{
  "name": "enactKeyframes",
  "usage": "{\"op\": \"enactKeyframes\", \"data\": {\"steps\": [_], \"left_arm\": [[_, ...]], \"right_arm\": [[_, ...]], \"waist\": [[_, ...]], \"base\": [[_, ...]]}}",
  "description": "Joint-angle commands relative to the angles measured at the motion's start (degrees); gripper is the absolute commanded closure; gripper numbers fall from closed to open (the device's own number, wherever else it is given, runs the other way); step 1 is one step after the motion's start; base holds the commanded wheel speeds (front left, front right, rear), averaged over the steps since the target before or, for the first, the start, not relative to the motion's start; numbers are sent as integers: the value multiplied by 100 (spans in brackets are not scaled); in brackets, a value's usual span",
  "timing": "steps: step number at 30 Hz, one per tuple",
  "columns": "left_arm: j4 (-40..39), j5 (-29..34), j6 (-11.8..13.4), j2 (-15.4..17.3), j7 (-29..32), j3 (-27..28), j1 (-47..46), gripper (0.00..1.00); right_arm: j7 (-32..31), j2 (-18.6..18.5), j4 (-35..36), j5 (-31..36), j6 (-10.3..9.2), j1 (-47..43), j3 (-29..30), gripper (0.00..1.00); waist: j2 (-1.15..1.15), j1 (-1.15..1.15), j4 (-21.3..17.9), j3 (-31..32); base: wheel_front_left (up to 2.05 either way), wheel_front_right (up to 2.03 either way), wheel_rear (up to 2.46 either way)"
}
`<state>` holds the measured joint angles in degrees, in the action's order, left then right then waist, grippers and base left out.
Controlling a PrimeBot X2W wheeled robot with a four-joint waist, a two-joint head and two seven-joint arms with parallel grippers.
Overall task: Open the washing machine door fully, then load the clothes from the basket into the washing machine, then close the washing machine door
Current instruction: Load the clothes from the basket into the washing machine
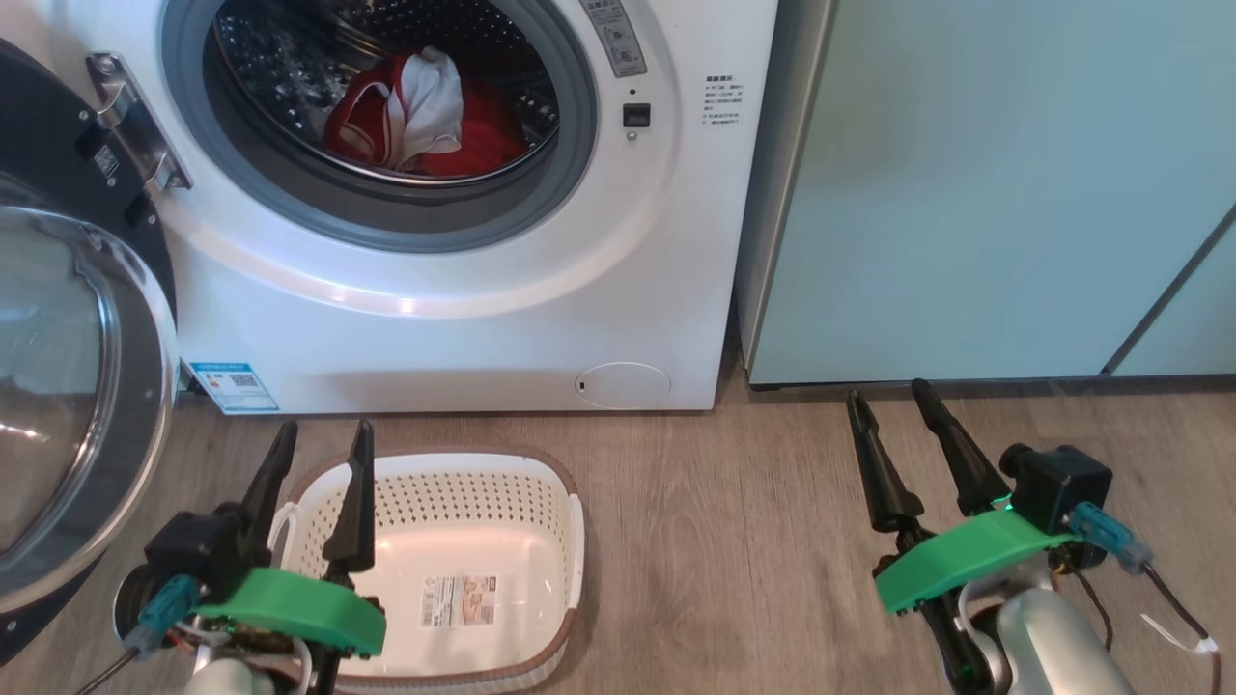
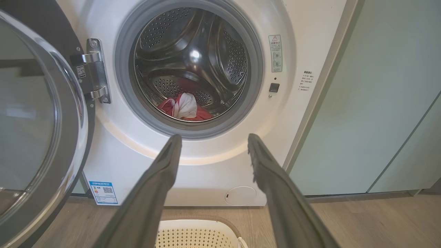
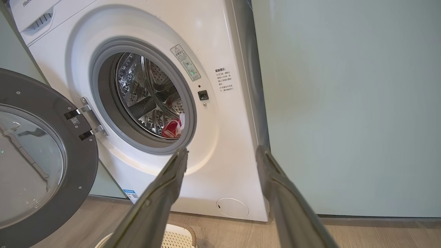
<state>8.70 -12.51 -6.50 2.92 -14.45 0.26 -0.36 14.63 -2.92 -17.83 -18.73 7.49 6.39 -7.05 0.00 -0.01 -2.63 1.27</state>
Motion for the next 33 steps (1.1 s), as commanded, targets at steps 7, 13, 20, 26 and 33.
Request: {"op": "enactKeyframes", "data": {"steps": [7,13,20,26,33], "left_arm": [[-193,15,-56,-2,-54,204,-148,0],[-155,12,-52,-3,-54,191,-217,0],[-128,7,-58,-3,-54,219,-267,0],[-43,52,-34,-3,-55,212,-265,0],[-12,45,-15,-4,-55,156,-277,0]], "right_arm": [[37,4,255,-15,0,176,-54,0],[37,4,292,-14,0,163,-26,0],[37,4,296,-46,0,195,-37,0],[37,4,294,-51,0,199,-34,0],[37,4,284,-59,0,200,-16,0]], "waist": [[0,1,-59,-56],[0,1,-89,-111],[0,1,-134,-172],[0,1,-156,-188],[0,1,-173,-173]], "base": [[0,0,0],[0,0,0],[0,0,0],[0,0,0],[0,0,0]]}}
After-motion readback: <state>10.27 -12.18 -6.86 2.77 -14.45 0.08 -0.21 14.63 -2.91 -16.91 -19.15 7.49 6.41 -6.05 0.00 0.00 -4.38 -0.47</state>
